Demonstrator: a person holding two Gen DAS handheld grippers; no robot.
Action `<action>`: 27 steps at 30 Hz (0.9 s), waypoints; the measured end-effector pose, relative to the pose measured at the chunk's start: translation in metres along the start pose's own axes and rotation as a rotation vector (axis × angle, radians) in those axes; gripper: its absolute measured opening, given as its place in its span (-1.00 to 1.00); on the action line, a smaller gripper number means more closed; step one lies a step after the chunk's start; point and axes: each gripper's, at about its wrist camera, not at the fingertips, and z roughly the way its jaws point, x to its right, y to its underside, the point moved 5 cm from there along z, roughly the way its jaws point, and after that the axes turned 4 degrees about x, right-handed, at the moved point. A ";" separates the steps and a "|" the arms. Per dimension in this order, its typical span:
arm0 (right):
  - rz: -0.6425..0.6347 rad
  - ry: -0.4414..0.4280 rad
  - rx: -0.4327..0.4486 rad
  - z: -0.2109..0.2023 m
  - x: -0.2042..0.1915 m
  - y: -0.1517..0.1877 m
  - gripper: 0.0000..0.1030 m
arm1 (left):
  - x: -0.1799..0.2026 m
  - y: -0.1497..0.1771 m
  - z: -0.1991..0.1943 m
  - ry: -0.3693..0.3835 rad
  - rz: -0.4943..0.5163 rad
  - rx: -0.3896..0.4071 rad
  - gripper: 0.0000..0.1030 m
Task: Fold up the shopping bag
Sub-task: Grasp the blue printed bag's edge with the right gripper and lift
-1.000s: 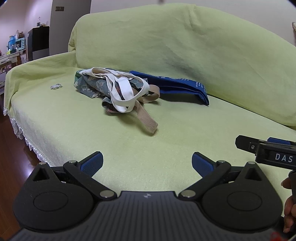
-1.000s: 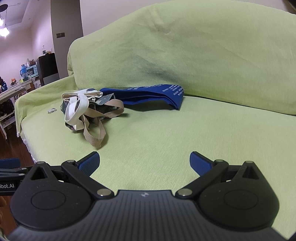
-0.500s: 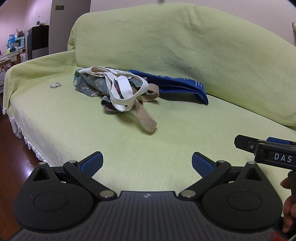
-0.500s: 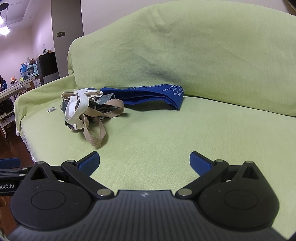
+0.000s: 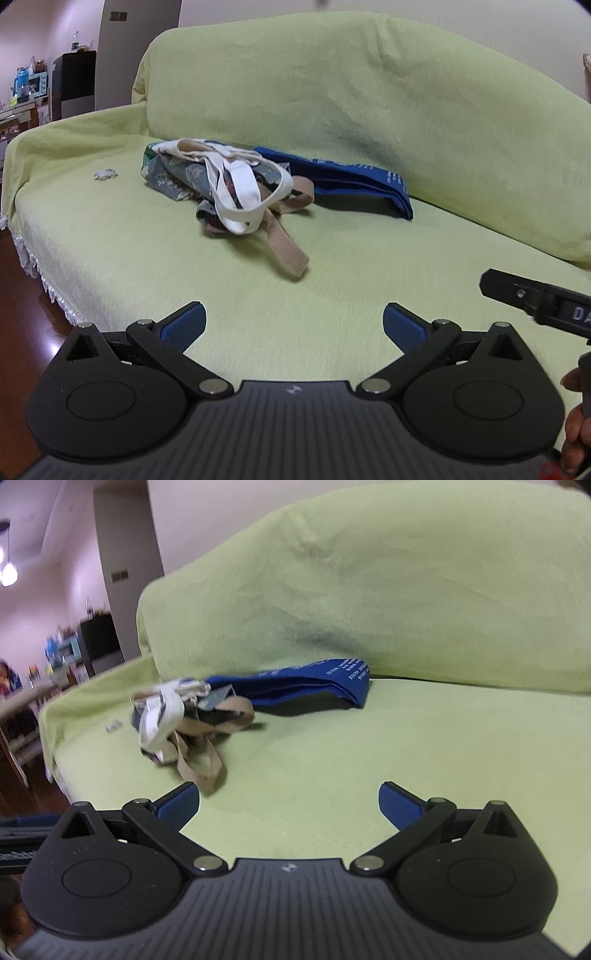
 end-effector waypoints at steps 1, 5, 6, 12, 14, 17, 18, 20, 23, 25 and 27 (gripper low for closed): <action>0.002 0.002 -0.009 0.002 0.001 -0.001 0.99 | 0.000 -0.004 0.002 0.001 0.004 0.005 0.99; -0.083 0.043 -0.059 0.019 0.004 -0.005 0.99 | -0.003 -0.023 0.014 0.008 0.012 0.039 0.99; -0.124 0.047 -0.064 0.024 0.002 -0.008 0.99 | -0.004 -0.030 0.017 0.009 0.016 0.054 0.99; -0.459 0.030 -0.033 0.073 -0.007 -0.039 0.99 | -0.008 -0.067 0.049 0.026 0.015 0.136 0.99; -0.552 0.046 -0.038 0.098 -0.006 -0.051 0.99 | -0.010 -0.075 0.064 0.035 -0.003 0.152 0.99; -0.656 0.069 -0.055 0.140 -0.003 -0.067 0.99 | -0.009 -0.082 0.090 0.060 -0.016 0.154 0.99; -0.692 0.069 -0.051 0.154 -0.003 -0.072 0.99 | -0.007 -0.083 0.099 0.067 -0.015 0.147 0.99; -0.774 0.079 -0.043 0.182 -0.004 -0.077 0.99 | -0.004 -0.083 0.118 0.082 -0.012 0.132 0.99; -0.943 0.089 -0.041 0.229 -0.005 -0.073 0.99 | -0.001 -0.078 0.139 0.114 -0.018 0.118 0.99; -1.052 0.119 -0.062 0.261 -0.004 -0.065 0.98 | 0.000 -0.074 0.150 0.124 -0.026 0.113 0.99; -1.112 0.130 -0.081 0.288 -0.002 -0.056 0.96 | 0.001 -0.072 0.159 0.127 -0.031 0.114 0.99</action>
